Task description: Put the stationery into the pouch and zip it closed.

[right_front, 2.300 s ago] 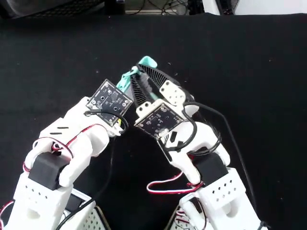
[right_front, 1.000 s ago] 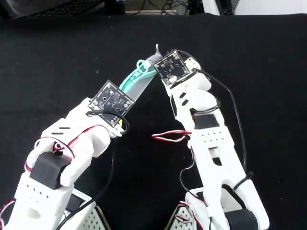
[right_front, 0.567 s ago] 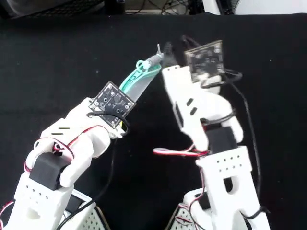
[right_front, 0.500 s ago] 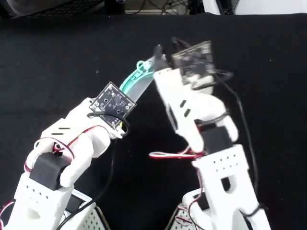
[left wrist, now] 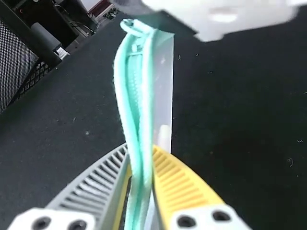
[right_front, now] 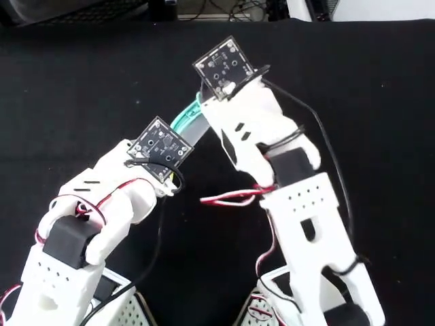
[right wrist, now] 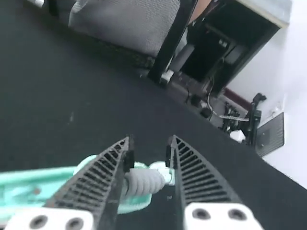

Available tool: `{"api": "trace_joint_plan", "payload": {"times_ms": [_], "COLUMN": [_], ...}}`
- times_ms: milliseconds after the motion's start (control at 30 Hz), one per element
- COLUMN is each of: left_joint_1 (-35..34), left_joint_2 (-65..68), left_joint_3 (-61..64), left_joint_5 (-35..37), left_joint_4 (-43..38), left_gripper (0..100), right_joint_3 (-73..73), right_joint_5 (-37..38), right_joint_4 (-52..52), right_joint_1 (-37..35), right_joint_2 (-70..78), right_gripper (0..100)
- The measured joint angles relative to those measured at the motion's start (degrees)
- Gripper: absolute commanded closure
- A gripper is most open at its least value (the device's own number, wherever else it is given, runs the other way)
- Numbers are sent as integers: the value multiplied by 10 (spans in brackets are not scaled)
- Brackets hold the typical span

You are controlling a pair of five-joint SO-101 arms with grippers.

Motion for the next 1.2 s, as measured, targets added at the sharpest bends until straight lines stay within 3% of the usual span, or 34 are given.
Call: {"api": "trace_joint_plan", "payload": {"times_ms": [500,1000,1200], "left_joint_1": [1,2,2], "left_joint_2": [0,0,0], "left_joint_3": [9,9,10], "left_joint_5": [0,0,0], "left_joint_4": [2,2,2], "left_gripper": [970,970,970], "right_joint_3": [-8,186,190], "right_joint_5": [113,134,186], "right_joint_4": [224,57,67], "right_joint_1": [-3,-9,-9], "right_joint_2": [-92,-212,-216], "right_gripper": [864,865,891]}}
